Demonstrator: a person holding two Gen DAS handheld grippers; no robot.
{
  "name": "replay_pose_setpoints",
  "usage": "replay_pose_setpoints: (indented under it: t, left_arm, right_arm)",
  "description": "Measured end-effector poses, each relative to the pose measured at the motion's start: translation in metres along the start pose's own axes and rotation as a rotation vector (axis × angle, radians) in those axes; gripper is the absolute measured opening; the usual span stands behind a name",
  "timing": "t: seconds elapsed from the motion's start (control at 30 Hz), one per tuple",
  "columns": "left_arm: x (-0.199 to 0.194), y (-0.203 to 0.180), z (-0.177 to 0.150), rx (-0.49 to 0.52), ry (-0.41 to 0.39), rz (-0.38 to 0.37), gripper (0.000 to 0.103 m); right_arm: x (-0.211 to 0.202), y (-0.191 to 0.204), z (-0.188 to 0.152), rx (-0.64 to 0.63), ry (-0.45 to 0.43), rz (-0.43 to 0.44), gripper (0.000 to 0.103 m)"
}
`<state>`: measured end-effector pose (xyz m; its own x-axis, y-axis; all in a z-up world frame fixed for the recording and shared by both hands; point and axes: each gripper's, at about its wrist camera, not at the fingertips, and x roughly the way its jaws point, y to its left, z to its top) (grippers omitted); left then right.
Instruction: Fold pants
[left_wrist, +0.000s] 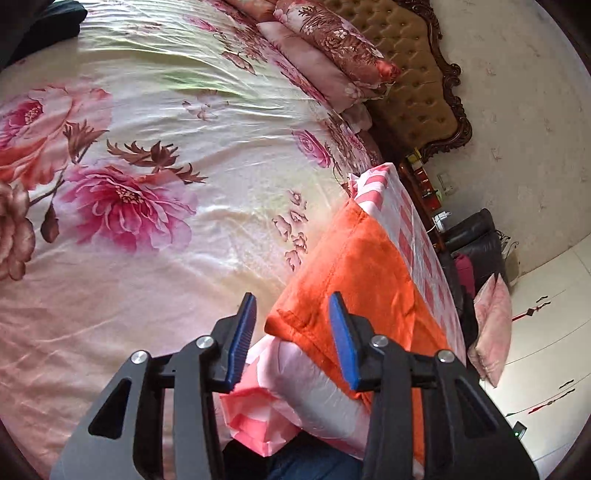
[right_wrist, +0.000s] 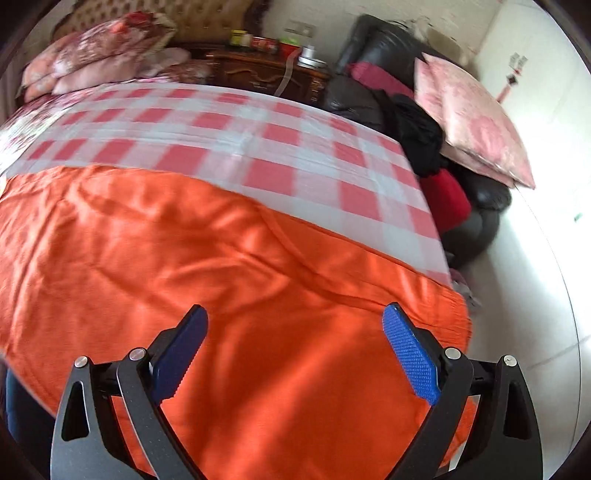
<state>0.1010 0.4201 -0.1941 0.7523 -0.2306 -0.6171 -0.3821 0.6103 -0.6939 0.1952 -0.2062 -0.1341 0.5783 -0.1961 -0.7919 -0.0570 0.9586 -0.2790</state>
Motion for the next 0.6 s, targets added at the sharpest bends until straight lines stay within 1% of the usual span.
replay_pose_setpoints:
  t: [0.03, 0.07, 0.13, 0.27, 0.33, 0.37, 0.4, 0.43, 0.47, 0.53, 0.57, 0.6]
  left_arm:
    - [0.004, -0.002, 0.001, 0.008, 0.009, -0.013, 0.021]
    - [0.005, -0.005, 0.002, 0.029, 0.018, -0.011, 0.011]
    - [0.006, -0.009, 0.004, 0.049, 0.013, 0.003, 0.009]
    - [-0.009, -0.007, 0.005, 0.05, -0.033, -0.002, 0.008]
    - [-0.008, -0.003, 0.002, 0.045, -0.027, 0.006, 0.008]
    - [-0.005, 0.002, 0.0, 0.026, -0.019, 0.007, 0.009]
    - [-0.002, 0.008, -0.001, -0.002, -0.012, 0.002, 0.012]
    - [0.0, 0.017, -0.003, -0.056, -0.004, -0.014, 0.013]
    - [-0.003, 0.025, -0.005, -0.099, -0.013, -0.041, 0.016]
    - [-0.006, 0.042, -0.008, -0.192, -0.028, -0.067, 0.04]
    - [-0.006, 0.05, -0.01, -0.235, -0.032, -0.082, 0.058]
    - [-0.002, 0.059, -0.011, -0.286, -0.016, -0.119, 0.06]
  right_arm:
    - [-0.001, 0.006, 0.0, -0.018, 0.001, 0.0, 0.092]
    - [-0.001, 0.013, 0.0, -0.037, 0.007, 0.002, 0.092]
    - [0.0, 0.02, 0.0, -0.048, 0.015, 0.006, 0.092]
    - [-0.002, 0.026, 0.004, -0.034, 0.022, 0.033, 0.092]
    - [-0.004, 0.029, 0.007, -0.03, 0.019, 0.057, 0.092]
    - [-0.004, 0.031, 0.008, -0.032, 0.019, 0.065, 0.092]
    - [-0.005, 0.033, 0.009, -0.036, 0.018, 0.07, 0.092]
    - [-0.006, 0.036, 0.01, -0.042, 0.015, 0.074, 0.092]
    - [-0.007, 0.038, 0.01, -0.047, 0.012, 0.076, 0.092]
    - [-0.011, 0.041, 0.01, -0.05, 0.005, 0.087, 0.092]
    - [-0.012, 0.043, 0.011, -0.043, 0.008, 0.107, 0.092]
    - [-0.012, 0.044, 0.011, -0.035, 0.011, 0.124, 0.092]
